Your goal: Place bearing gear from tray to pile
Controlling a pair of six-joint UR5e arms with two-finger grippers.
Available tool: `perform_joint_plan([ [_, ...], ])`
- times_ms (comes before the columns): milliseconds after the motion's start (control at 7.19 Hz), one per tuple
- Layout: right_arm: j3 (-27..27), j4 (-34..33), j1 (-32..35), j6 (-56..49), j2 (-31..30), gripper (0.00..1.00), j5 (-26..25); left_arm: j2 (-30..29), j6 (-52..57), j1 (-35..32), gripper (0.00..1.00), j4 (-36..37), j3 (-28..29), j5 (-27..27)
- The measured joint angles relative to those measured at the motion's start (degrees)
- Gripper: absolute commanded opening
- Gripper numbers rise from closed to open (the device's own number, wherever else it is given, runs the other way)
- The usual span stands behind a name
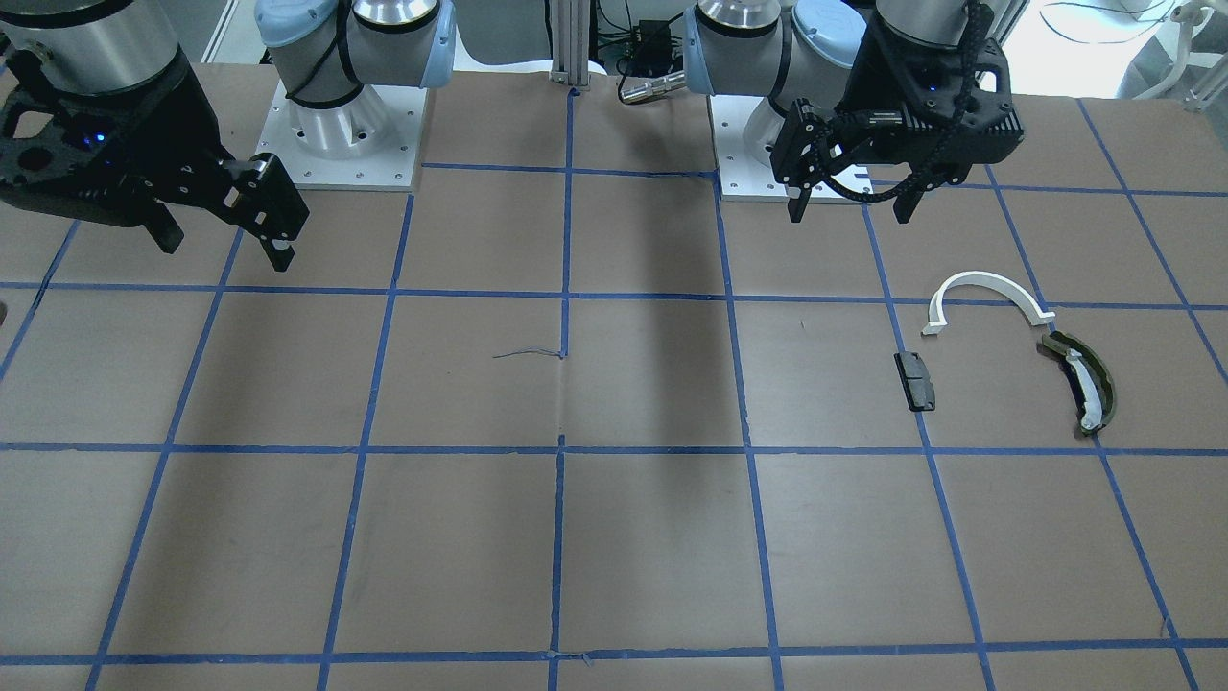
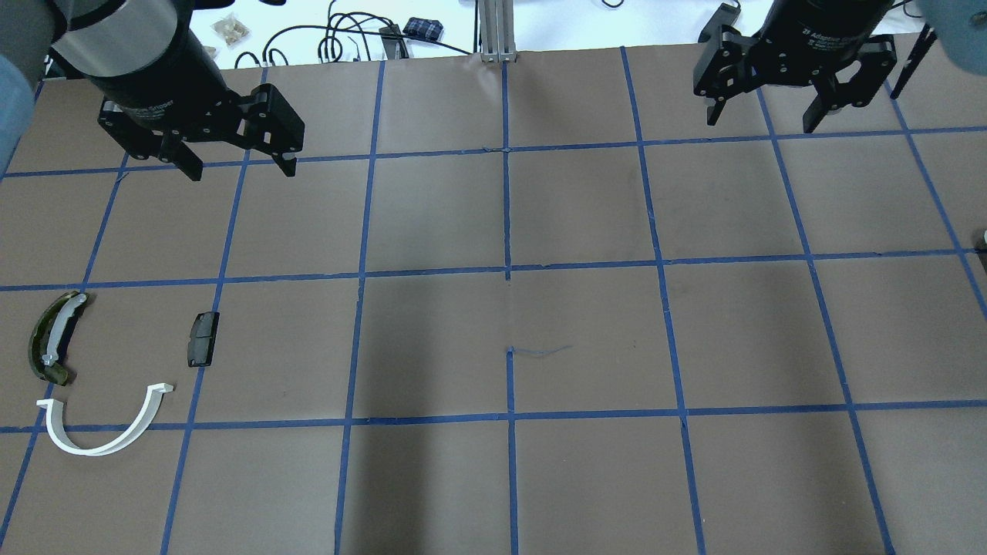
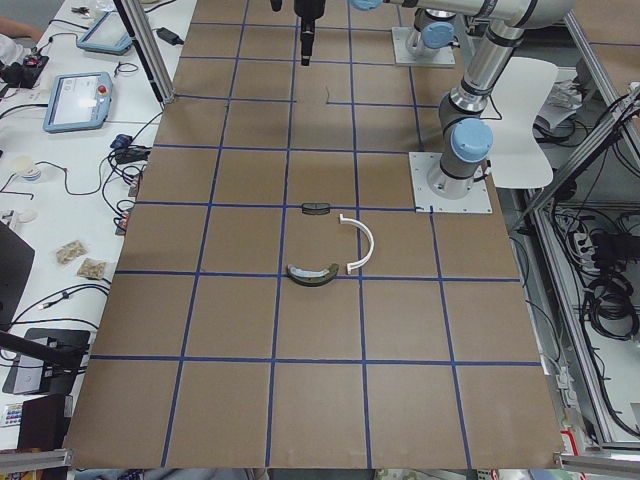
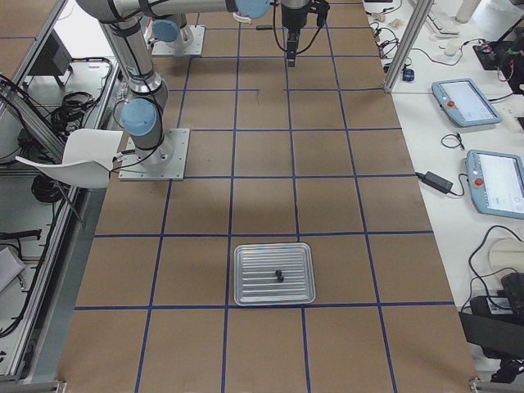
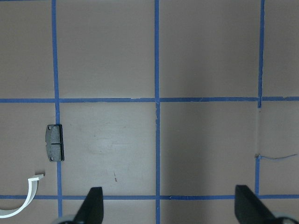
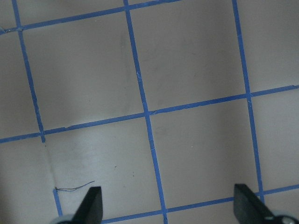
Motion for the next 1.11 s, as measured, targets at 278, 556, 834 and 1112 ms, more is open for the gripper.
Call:
perform_joint_plan([
  [278, 0.16, 0.01, -0.04, 0.14, 0.02, 1.00, -0.09, -0.72, -0.33, -0.17, 1.00, -0.23, 0.64, 1.01],
  [556, 0.16, 0.20, -0.05, 0.27, -0.03, 1.00, -0.64, -0.78, -0.44, -0.17, 1.00, -0.28, 0.50, 1.06],
  [834, 0.12, 0.18, -0.26, -0.01, 0.13, 1.00, -0.95, -0.90, -0.40, -0.24, 1.00, -0.17, 0.44, 0.18],
  [1112, 0.10, 0.27, -4.66, -6.99, 0.32, 1.00, -1.33, -0.85, 0.05, -0.26, 1.00, -0.10, 0.46, -0.09],
])
